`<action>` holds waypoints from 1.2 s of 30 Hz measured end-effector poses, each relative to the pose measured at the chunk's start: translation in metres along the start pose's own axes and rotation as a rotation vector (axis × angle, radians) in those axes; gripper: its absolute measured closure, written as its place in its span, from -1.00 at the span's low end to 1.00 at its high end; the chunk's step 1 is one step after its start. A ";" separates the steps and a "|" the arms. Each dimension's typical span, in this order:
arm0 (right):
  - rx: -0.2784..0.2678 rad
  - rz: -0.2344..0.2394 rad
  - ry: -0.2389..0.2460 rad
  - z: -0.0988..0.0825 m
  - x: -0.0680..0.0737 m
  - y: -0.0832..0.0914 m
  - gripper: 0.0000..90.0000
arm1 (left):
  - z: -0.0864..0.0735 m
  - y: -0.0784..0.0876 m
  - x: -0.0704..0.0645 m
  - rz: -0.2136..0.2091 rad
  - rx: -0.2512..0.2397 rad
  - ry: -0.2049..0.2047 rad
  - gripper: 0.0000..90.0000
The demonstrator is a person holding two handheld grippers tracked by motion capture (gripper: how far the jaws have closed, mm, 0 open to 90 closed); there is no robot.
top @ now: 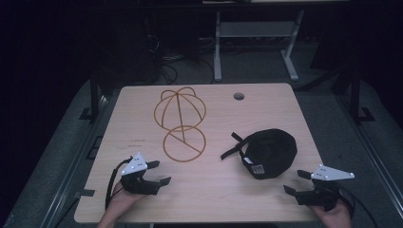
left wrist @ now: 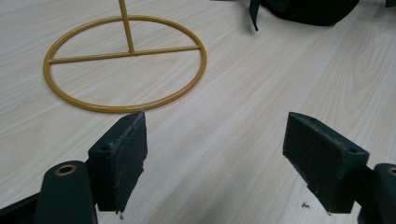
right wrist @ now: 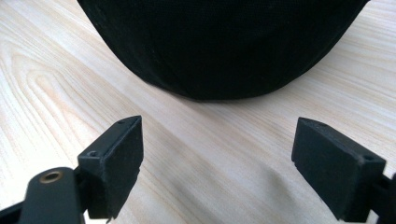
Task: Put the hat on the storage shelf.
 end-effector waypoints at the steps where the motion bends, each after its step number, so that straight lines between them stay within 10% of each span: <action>1: 0.000 0.002 0.000 0.000 0.000 0.000 -0.64 | 0.000 0.000 0.000 0.000 0.000 0.000 -0.52; 36: -0.020 -0.006 0.004 0.004 0.001 0.003 -0.64 | 0.030 -0.023 -0.051 -0.111 0.034 -0.091 -0.53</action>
Point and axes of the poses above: each handheld gripper's, and its own axes: y roughly backward along the jaws, z roughly out of its top, x roughly to its left, the point moved 7 cm from there along -y, roughly forward along the jaws, and after that the axes turned 12 degrees about y, right-handed, at the moved point
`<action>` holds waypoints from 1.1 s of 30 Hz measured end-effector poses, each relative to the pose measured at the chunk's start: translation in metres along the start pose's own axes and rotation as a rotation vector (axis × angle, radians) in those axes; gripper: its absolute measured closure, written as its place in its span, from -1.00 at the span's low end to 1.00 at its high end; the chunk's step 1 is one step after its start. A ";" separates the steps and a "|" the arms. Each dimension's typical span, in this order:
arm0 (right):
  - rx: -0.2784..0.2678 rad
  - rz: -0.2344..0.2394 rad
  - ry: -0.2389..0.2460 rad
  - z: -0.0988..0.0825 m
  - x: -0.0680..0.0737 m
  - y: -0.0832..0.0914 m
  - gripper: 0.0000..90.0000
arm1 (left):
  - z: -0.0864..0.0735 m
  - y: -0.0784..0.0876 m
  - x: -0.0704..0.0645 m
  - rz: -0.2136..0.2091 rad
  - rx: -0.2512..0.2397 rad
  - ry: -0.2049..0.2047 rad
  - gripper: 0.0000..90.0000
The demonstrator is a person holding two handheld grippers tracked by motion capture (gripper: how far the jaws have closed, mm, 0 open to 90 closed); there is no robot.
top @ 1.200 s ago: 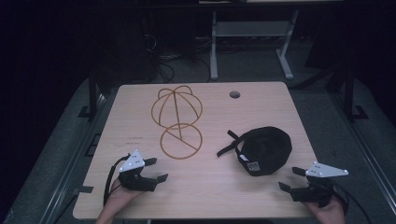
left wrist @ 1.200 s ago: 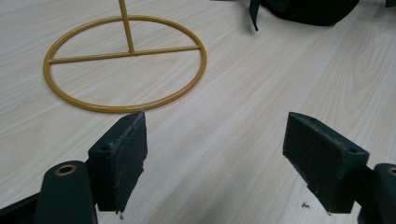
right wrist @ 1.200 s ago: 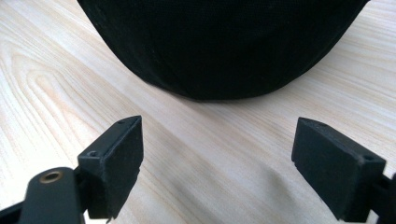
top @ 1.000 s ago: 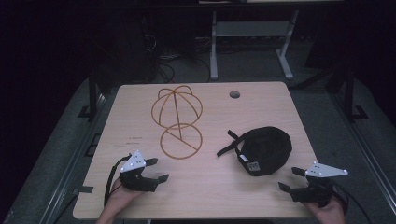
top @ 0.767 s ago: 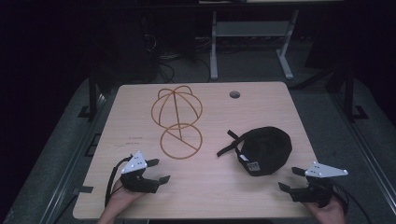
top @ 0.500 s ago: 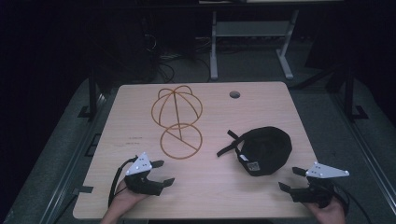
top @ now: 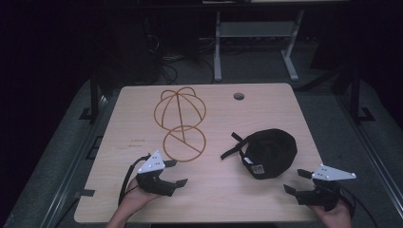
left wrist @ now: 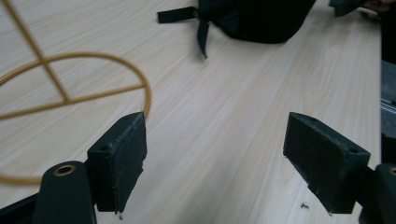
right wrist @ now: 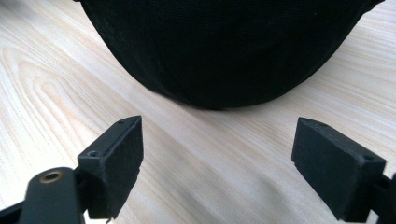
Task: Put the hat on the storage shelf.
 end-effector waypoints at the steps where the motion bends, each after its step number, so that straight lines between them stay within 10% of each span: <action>1: -0.001 -0.002 0.001 0.000 0.000 0.000 -0.64 | 0.002 -0.002 -0.002 -0.003 0.001 -0.011 -0.53; 33: -0.024 0.009 0.004 0.001 0.001 0.002 -0.64 | 0.076 -0.088 -0.082 -0.202 0.132 -0.171 -0.52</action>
Point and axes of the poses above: each handheld gripper's, and its own axes: y roughly backward along the jaws, z roughly out of its top, x roughly to its left, the point moved 7 cm from there along -y, roughly forward along the jaws, and after that the axes turned 12 degrees about y, right-handed, at the moved point
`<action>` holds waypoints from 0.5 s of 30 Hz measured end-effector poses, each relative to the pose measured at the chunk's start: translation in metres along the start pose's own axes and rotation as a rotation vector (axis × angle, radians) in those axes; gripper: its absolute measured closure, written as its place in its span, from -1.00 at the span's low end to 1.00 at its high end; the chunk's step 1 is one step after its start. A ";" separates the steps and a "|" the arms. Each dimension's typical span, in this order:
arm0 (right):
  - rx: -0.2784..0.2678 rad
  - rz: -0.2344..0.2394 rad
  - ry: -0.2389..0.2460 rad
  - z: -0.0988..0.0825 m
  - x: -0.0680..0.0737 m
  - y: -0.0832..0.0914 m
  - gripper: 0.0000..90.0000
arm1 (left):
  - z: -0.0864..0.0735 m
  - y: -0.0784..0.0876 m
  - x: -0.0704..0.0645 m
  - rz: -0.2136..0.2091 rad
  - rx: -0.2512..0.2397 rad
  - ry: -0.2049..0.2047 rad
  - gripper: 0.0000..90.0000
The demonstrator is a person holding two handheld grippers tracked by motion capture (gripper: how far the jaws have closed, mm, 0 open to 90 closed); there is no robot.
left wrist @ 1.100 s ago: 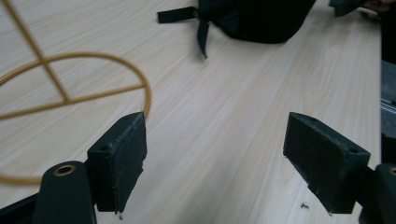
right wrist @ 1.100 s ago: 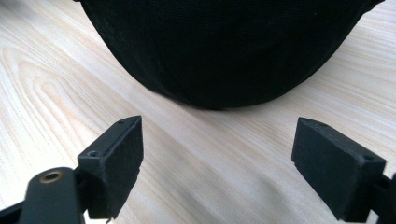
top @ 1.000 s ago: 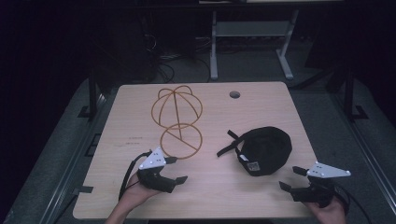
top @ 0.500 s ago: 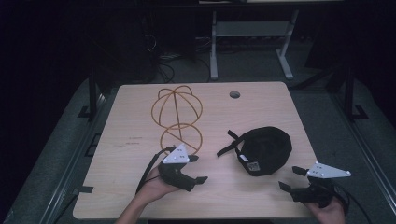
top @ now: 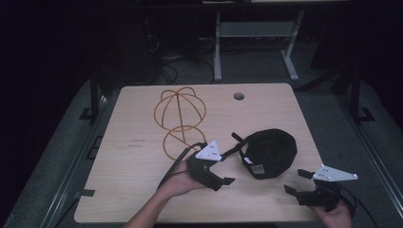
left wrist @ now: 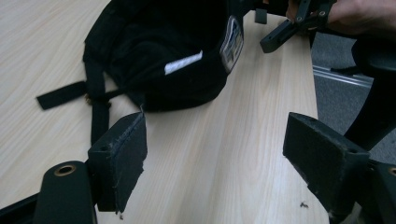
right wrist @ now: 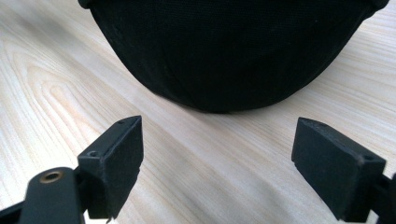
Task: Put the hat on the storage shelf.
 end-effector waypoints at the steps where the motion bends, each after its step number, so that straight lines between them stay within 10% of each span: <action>1: 0.001 0.001 0.001 0.000 0.000 0.000 -0.64 | 0.003 -0.002 -0.001 -0.002 0.002 -0.007 -0.52; 15: -0.008 -0.003 -0.004 -0.001 -0.002 0.002 -0.64 | 0.036 -0.031 -0.010 -0.039 0.038 -0.057 -0.49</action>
Point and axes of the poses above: each handheld gripper's, and its own axes: y roughly backward along the jaws, z roughly out of its top, x roughly to its left, the point moved 7 cm from there along -y, roughly forward along the jaws, and after that the axes turned 12 degrees about y, right-handed, at the moved point
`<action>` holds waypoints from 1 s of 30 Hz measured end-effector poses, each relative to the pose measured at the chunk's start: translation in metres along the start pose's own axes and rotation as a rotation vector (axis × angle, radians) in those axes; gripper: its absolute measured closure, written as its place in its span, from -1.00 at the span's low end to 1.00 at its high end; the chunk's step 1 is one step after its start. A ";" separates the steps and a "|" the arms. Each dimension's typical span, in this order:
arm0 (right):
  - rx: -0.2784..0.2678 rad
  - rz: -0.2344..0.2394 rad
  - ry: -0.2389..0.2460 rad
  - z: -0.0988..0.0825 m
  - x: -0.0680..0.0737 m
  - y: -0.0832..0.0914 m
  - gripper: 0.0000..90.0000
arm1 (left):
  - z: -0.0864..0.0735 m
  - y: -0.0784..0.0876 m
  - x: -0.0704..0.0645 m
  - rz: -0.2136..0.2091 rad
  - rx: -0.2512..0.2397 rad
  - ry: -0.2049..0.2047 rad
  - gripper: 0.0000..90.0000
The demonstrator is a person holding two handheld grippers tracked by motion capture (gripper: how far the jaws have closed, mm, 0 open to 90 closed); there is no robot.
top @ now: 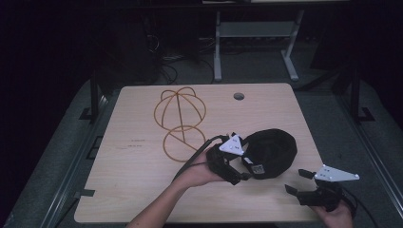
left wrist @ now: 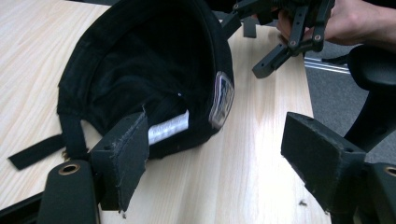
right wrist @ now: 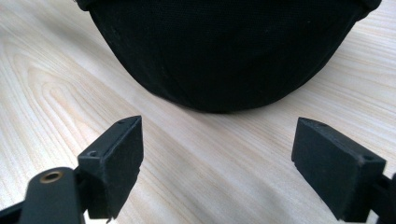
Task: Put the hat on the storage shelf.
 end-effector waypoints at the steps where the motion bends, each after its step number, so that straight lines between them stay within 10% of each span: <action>1: 0.000 0.000 -0.001 0.000 0.000 0.000 -0.64 | 0.003 -0.004 0.000 -0.002 0.012 -0.008 -0.48; 30: -0.007 0.010 0.005 0.002 0.002 0.000 -0.64 | 0.009 -0.043 0.004 -0.039 0.146 -0.020 -0.15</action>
Point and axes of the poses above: each handheld gripper's, and its own axes: y roughly backward along the jaws, z roughly out of its top, x roughly to its left, the point moved 7 cm from there along -y, roughly forward along the jaws, and after that the axes turned 12 degrees about y, right-handed, at the moved point
